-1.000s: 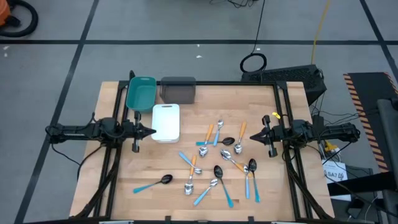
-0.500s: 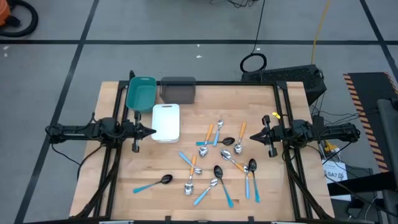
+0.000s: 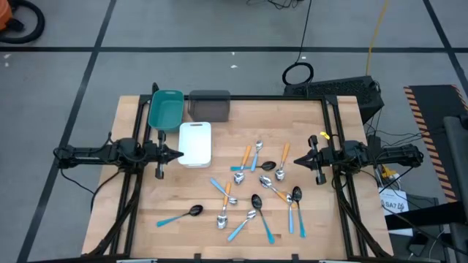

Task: Sort silverware by color (type)

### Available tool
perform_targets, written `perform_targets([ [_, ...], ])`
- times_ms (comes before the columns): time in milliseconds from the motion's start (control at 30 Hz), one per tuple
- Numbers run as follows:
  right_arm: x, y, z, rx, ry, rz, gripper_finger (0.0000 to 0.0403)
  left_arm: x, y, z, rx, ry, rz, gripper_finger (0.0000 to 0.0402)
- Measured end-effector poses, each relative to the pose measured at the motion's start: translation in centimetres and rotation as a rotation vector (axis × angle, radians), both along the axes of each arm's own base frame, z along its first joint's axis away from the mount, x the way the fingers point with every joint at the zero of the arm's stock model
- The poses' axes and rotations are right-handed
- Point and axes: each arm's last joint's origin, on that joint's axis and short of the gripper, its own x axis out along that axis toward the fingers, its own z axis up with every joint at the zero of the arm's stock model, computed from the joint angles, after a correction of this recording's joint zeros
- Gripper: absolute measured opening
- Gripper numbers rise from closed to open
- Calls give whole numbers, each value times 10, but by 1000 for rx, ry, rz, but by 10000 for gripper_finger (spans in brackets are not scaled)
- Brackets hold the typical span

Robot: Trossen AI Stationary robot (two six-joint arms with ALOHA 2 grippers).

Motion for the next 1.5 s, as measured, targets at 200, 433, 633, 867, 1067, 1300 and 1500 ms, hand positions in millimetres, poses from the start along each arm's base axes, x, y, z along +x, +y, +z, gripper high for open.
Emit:
perform_targets([
  [200,0,0,0,0,-2,0,0,0,0,0,0,-1,0,1],
  [433,0,0,0,0,-3,0,0,0,0,0,0,-1,0,1],
  [633,0,0,0,-9,-1,0,0,0,0,0,0,-1,0,1],
  [867,1,0,0,-15,72,2,0,0,0,0,0,-1,0,1],
  [1067,0,0,31,9,108,-1,0,0,0,0,0,-1,0,1],
  [1300,4,0,71,45,152,-5,0,0,0,0,0,-1,0,1],
  [1500,11,1,109,45,207,-9,0,0,0,0,0,-1,0,1],
])
